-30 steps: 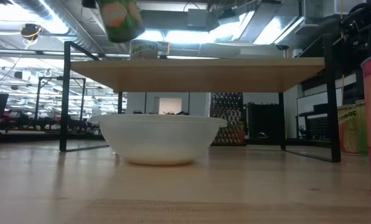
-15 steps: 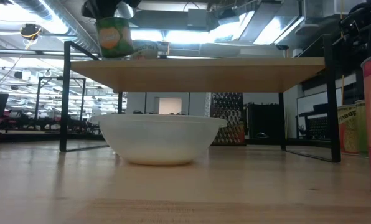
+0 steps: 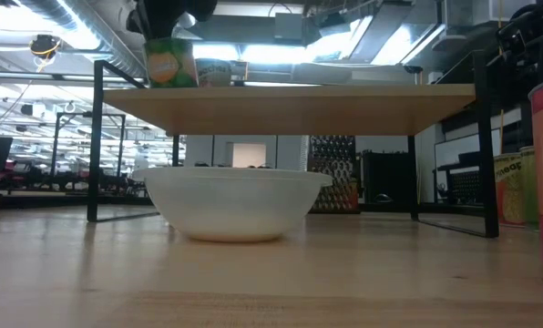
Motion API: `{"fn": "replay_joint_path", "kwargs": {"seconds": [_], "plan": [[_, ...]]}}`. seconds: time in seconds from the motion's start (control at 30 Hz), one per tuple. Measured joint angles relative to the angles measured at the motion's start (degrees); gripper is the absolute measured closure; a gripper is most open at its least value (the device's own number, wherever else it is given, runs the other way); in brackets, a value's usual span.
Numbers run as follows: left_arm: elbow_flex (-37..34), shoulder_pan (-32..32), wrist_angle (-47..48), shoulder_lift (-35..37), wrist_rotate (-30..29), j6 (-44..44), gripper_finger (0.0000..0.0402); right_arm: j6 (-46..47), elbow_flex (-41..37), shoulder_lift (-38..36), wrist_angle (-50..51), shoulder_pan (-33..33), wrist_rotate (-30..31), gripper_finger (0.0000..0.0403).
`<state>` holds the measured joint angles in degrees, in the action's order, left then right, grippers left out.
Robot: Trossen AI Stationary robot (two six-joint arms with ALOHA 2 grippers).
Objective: Pick and place cans onto a shelf
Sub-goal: Put the small canned peaches on the shelf
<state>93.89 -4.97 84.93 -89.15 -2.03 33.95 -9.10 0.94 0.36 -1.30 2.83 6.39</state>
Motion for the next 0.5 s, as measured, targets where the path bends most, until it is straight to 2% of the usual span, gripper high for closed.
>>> {"fn": "replay_joint_path", "kwargs": {"seconds": [0.5], "plan": [[-0.02, 0.0, 0.06, -1.66, -0.01, 0.14, 0.0387, 0.0, 0.01, 0.0, 0.0, 0.0, 0.0, 0.0279]]}}
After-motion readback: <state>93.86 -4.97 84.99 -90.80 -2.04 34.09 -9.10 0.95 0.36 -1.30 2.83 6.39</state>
